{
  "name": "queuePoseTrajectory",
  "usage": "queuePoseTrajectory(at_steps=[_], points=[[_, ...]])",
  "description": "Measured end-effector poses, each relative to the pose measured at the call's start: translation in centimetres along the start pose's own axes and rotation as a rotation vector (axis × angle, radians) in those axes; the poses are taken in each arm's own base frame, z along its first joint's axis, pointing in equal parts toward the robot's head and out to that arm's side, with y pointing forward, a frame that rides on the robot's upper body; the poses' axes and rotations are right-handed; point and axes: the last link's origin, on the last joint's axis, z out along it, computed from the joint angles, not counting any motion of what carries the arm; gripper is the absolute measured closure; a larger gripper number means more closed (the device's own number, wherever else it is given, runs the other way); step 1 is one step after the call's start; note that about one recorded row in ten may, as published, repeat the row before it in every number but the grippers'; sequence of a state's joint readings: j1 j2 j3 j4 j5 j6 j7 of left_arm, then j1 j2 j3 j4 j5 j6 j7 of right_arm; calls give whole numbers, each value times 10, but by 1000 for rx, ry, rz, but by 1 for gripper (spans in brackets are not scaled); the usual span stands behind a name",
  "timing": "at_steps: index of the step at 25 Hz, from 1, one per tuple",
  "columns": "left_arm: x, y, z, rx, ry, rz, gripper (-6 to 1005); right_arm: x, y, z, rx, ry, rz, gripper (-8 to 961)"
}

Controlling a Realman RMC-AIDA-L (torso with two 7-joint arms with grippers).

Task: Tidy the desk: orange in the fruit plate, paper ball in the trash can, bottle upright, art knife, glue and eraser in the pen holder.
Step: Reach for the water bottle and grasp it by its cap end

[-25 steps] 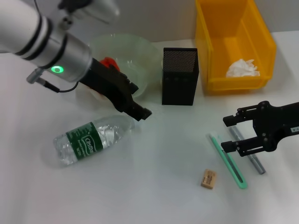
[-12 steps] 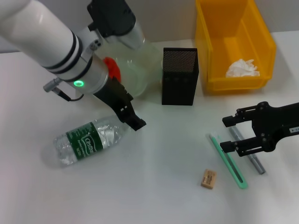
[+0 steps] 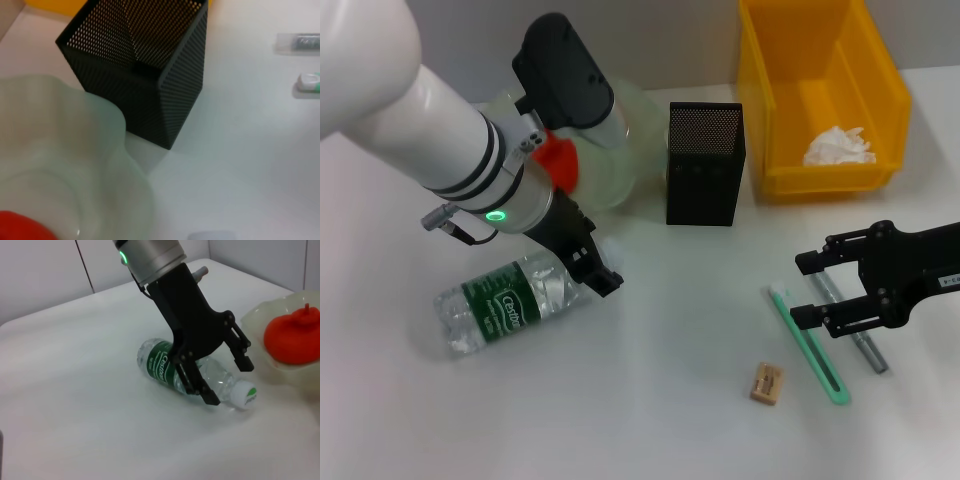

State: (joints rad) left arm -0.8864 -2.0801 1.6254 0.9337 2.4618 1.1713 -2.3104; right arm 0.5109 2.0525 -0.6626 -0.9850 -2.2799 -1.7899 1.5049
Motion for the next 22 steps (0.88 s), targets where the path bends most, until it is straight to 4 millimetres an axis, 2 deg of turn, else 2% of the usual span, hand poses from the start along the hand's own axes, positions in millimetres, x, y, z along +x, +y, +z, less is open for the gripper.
queuePoseTrajectory(at_steps=[5,22], points=[[-5,2,8,24,-2,13,187,1,1,0,-2,-2,4,231],[-10,3,15,43,-2,24,187,2,0,2,-1,-6,12,234]])
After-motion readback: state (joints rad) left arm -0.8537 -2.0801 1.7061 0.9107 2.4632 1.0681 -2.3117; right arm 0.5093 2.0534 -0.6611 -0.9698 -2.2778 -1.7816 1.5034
